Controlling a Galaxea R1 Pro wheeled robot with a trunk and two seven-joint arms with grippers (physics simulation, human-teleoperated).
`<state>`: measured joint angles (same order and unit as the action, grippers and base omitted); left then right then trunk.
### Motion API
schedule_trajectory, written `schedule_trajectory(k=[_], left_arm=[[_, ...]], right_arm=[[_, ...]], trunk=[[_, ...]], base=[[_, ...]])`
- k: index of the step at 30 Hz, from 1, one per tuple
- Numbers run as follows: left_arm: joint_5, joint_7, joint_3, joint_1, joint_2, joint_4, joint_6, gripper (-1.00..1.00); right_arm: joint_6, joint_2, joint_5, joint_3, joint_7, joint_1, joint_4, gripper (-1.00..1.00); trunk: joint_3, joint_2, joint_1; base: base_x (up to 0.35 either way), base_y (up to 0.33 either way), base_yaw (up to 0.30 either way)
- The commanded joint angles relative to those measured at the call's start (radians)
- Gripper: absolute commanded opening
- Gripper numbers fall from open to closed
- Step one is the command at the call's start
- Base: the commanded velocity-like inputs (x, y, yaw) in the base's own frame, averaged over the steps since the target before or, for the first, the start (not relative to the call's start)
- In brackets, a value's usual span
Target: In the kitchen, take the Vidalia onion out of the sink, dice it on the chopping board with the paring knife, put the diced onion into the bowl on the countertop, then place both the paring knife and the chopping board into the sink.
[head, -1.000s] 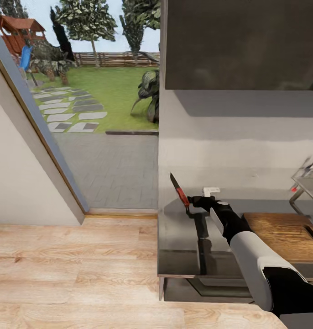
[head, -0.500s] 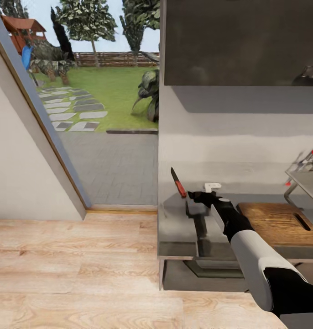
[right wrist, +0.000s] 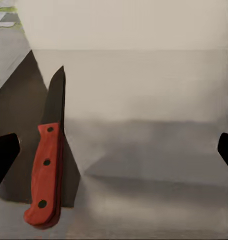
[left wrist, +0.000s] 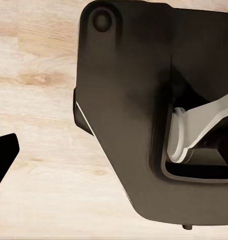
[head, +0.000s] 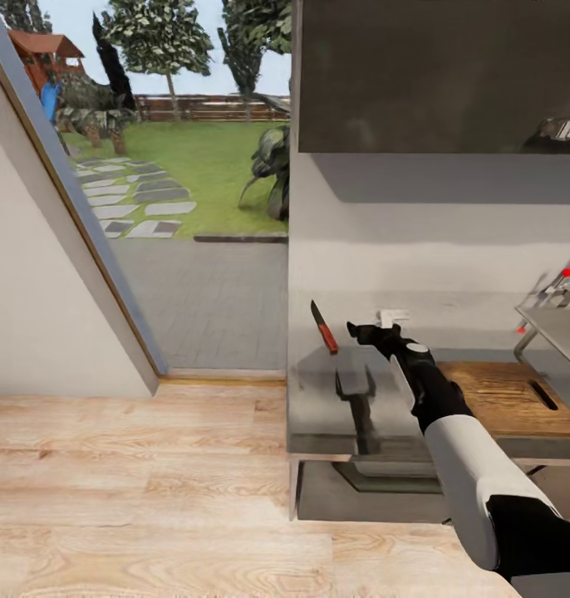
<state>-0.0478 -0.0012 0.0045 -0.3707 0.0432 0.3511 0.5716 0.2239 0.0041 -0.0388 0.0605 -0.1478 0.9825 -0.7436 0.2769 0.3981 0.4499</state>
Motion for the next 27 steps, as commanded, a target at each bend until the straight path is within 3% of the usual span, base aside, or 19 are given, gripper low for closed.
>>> schedule_trajectory(k=[1, 13, 27], left_arm=[[-0.005, 0.0, 0.0, 0.0, 0.001, 0.002, 0.001, 1.0], [-0.005, 0.0, 0.0, 0.0, 0.001, 0.002, 0.001, 1.0], [-0.005, 0.0, 0.0, 0.0, 0.001, 0.002, 0.001, 1.0]], right_arm=[[0.009, 0.0, -0.005, 0.004, -0.007, -0.01, -0.025, 1.0], [0.085, -0.002, -0.006, 0.005, -0.006, -0.028, -0.053, 1.0], [0.091, -0.003, -0.006, 0.005, -0.006, -0.029, -0.053, 1.0]], trunk=[[0.002, 0.002, 0.0], [0.001, 0.002, 0.0], [-0.01, 0.002, 0.0]], base=[[-0.29, -0.018, 0.0], [-0.275, -0.161, -0.023], [-0.213, -0.254, -0.203]])
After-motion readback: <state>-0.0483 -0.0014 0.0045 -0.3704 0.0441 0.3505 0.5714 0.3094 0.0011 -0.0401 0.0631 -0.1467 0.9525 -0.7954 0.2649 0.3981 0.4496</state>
